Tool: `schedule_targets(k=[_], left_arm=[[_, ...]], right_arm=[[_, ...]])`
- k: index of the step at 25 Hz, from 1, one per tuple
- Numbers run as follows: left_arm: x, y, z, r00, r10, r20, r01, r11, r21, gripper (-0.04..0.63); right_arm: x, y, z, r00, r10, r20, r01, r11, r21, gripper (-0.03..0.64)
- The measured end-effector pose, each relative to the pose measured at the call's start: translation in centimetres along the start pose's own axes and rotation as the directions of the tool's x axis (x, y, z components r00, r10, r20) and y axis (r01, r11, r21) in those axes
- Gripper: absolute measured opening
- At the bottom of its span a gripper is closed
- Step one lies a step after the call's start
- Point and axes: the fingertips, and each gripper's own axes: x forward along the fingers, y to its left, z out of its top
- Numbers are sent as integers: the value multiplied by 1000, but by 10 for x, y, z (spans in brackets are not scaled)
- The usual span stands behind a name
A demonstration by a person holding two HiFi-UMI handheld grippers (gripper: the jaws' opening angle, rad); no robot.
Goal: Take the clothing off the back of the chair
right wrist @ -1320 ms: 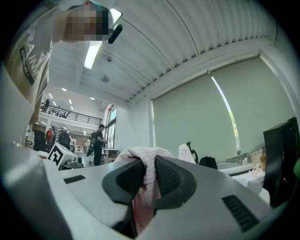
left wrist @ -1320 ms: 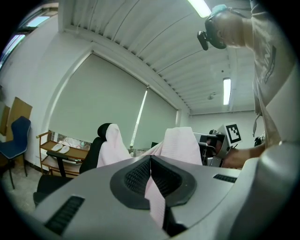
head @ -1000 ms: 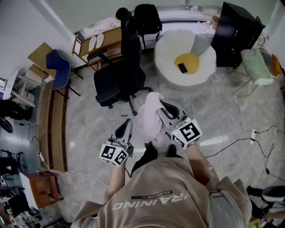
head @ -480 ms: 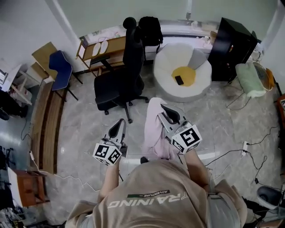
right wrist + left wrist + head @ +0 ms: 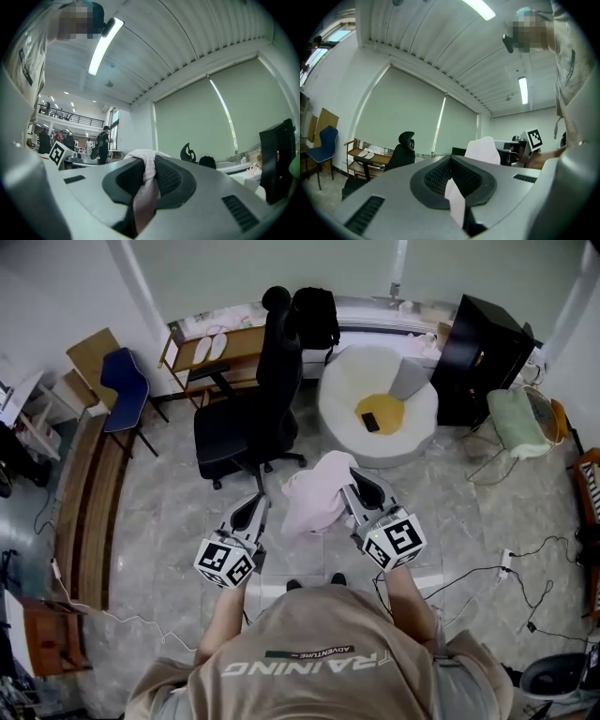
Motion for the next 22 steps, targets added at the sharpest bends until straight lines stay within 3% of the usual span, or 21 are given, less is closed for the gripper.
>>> schedule_targets(k=[22], left_arm=[[40,0,10,997,-72,18,72,997,-18,12]], right_arm=[[8,-22,12,1000,-15,4,15,999,-42,77]])
